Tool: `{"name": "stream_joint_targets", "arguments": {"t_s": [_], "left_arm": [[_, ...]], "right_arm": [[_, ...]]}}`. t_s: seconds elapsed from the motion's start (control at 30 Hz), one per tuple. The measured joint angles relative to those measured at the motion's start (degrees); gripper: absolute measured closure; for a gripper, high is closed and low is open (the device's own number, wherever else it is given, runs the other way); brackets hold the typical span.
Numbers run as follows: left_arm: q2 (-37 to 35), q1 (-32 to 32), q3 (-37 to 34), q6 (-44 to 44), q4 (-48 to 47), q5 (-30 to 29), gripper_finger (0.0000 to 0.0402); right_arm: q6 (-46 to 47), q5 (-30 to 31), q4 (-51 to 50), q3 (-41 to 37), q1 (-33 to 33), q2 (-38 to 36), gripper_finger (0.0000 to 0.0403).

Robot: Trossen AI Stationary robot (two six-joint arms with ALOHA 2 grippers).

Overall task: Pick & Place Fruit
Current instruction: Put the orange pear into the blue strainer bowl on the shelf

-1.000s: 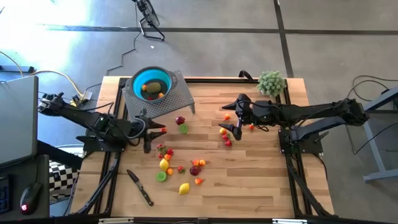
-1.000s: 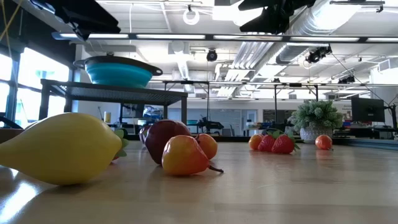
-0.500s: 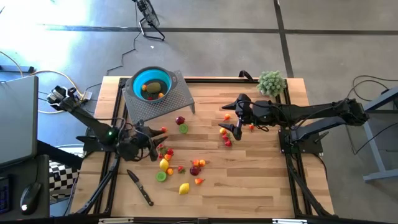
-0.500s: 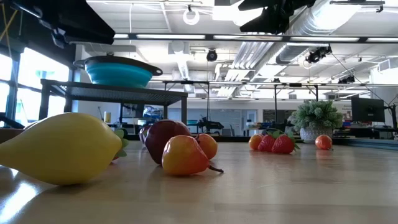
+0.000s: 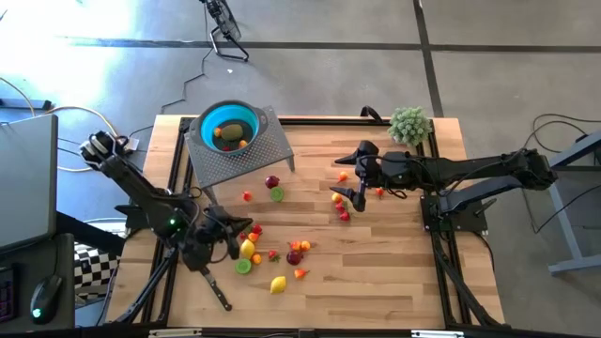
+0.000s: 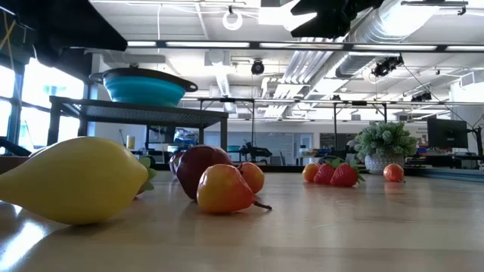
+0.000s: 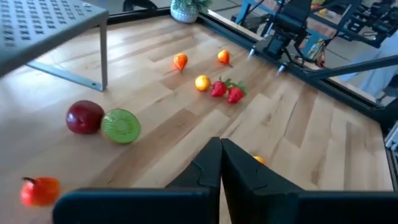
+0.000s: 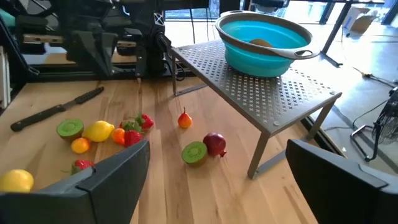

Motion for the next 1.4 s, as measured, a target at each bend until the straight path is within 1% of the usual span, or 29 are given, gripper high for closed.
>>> {"name": "stream_joint_targets", "arguments": {"t_s": [0.13,0.2,0.27,0.37,0.47,0.53,0.63,0.73,0.9,1.0,1.07,1.17,1.27,1.4], "left_arm": [[4.4,0.0,3.4,-1.9,-0.5,-0.1,0.0400],[5.9,0.0,4.8,-5.2,-3.6,0.0,0.0401],[7.1,0.0,6.4,-11.8,-8.3,0.4,0.0401],[8.2,0.0,8.4,-24.2,-17.5,0.8,0.0401],[9.9,0.0,9.9,-35.6,-26.0,2.3,0.0401],[11.8,0.3,10.9,-41.9,-29.3,4.3,0.0401],[15.7,0.6,12.7,-48.8,-33.0,10.4,0.0401],[20.4,0.4,15.9,-54.9,-36.8,14.2,0.0401],[26.5,-0.4,21.7,-64.4,-49.1,15.5,0.0402],[29.6,-0.4,22.8,-71.9,-56.4,15.2,0.0401],[31.3,0.1,22.8,-73.6,-58.5,15.1,0.0401],[34.0,1.4,22.9,-73.7,-58.1,14.8,0.0401],[35.9,2.2,22.9,-73.2,-58.6,12.3,0.0401],[37.0,2.8,22.9,-73.0,-60.3,11.2,0.0401]], "right_arm": [[-0.1,-0.1,-0.1,0.0,0.0,0.0,0.0034],[-0.1,-0.1,-0.7,0.0,0.0,0.0,0.0034],[-0.2,-0.1,-1.8,0.0,0.0,0.0,0.0034],[-0.5,0.0,-1.7,0.0,0.0,0.0,0.0034],[-0.2,-0.2,-1.7,0.0,0.0,0.0,0.0034],[0.1,-0.2,-2.1,0.0,0.0,0.0,0.0034],[0.1,-0.2,-2.1,0.0,0.1,0.0,0.0034],[0.2,-0.2,-2.2,0.0,0.0,0.0,0.0034],[0.0,-0.2,-2.4,0.0,0.0,0.0,0.0034],[0.0,-0.2,-2.7,0.0,0.0,0.0,0.0034],[-0.1,-0.2,-3.0,0.0,0.0,0.0,0.0034],[-0.4,-0.2,-3.3,0.0,0.0,0.0,0.0034],[-2.5,-0.2,-3.4,0.0,-0.1,0.0,0.0034],[-4.6,-0.2,-3.4,0.0,-0.1,0.0,0.0034]]}}
